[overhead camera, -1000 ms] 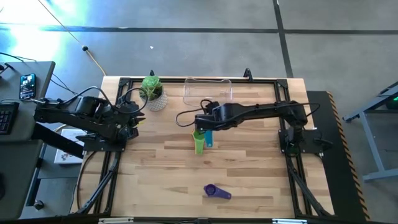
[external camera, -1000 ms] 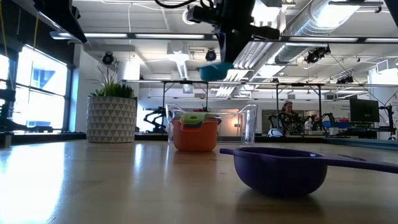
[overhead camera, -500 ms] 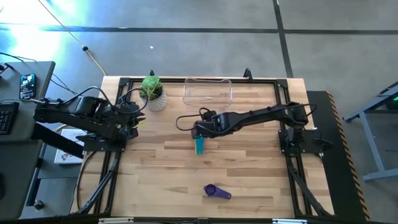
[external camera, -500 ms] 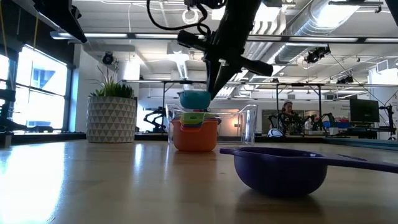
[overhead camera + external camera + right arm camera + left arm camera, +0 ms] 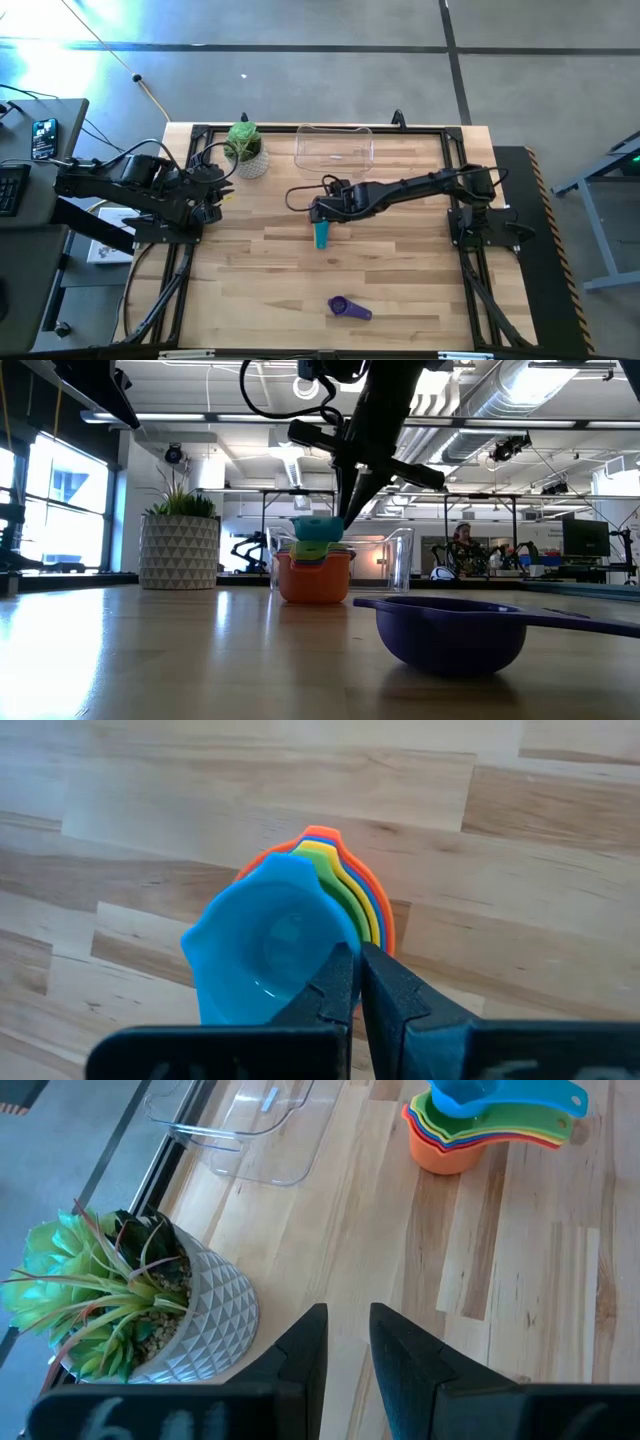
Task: Nest measuring cups in basket
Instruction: Stack the blue measuring cup on top of the green measuring cup
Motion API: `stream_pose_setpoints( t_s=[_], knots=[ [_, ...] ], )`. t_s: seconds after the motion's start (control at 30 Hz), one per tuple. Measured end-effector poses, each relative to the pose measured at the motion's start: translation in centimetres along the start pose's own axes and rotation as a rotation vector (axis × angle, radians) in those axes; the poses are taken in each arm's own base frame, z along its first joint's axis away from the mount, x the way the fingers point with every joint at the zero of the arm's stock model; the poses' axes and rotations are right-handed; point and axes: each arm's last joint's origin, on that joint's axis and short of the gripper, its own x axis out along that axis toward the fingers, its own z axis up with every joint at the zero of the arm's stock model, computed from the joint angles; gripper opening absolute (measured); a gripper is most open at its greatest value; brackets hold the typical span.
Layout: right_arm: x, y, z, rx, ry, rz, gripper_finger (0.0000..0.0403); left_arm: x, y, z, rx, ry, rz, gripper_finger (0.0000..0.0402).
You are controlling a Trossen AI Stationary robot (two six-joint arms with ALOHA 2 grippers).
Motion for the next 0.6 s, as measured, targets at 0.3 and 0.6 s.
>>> stream_pose_setpoints(
  t_s=[0.3, 0.6],
  knots=[
    [0.5, 0.1, -0.1, 0.017, -0.002, -0.005, 0.0, 0.0, 0.0, 0.0, 0.0, 0.0, 0.0, 0.007],
    [1.2, 0.1, -0.3, 0.017, 0.0, -0.018, 0.0, 0.0, 0.0, 0.0, 0.0, 0.0, 0.001, 0.007]
  ],
)
